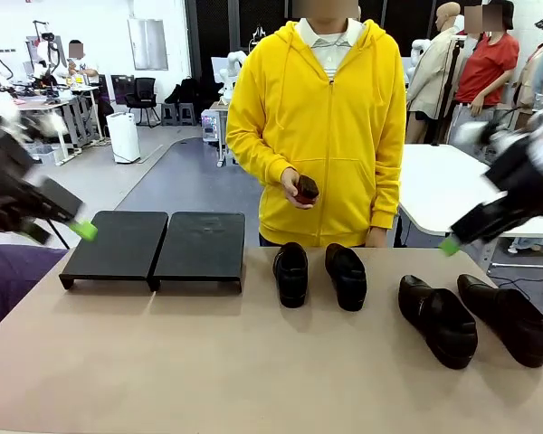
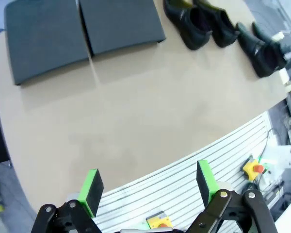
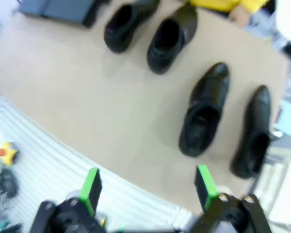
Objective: Organize the shoes by placing them on the stand.
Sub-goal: Pick up one Shoe and place it in the middle of the table.
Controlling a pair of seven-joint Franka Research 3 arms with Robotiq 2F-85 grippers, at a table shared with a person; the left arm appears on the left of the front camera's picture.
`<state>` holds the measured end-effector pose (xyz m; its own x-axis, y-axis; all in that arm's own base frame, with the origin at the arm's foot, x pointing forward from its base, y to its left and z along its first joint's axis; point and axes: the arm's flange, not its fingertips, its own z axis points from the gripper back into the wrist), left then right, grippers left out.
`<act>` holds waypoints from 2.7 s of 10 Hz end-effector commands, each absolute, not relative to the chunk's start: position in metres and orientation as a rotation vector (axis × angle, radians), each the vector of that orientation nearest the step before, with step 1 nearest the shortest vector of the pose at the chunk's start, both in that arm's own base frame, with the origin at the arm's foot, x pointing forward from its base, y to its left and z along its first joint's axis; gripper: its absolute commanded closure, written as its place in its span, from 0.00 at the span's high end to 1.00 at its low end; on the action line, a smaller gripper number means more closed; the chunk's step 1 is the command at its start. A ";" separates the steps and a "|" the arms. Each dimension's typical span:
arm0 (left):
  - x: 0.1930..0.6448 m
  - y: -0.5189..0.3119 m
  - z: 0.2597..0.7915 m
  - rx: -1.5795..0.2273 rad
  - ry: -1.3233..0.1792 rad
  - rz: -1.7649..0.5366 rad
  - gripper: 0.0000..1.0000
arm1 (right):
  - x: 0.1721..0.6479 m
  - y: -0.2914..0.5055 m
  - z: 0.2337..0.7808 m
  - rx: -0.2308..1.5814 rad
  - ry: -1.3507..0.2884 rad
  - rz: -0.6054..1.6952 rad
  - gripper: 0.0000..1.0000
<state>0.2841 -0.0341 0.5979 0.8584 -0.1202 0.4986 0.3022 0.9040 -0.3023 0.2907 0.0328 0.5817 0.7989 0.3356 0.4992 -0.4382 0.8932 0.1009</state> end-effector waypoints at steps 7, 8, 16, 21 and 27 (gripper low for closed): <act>0.222 0.030 0.618 -0.355 -0.559 -0.048 1.00 | 0.200 -0.045 0.633 0.217 -0.588 0.082 1.00; 0.222 0.030 0.618 -0.355 -0.559 -0.048 1.00 | 0.200 -0.045 0.633 0.217 -0.588 0.082 1.00; 0.222 0.030 0.618 -0.355 -0.559 -0.048 1.00 | 0.200 -0.045 0.633 0.217 -0.588 0.082 1.00; 0.222 0.030 0.618 -0.355 -0.559 -0.048 1.00 | 0.237 -0.016 0.627 0.174 -0.648 0.115 1.00; 0.222 0.030 0.618 -0.355 -0.559 -0.048 1.00 | 0.207 -0.067 0.637 0.186 -0.638 0.006 1.00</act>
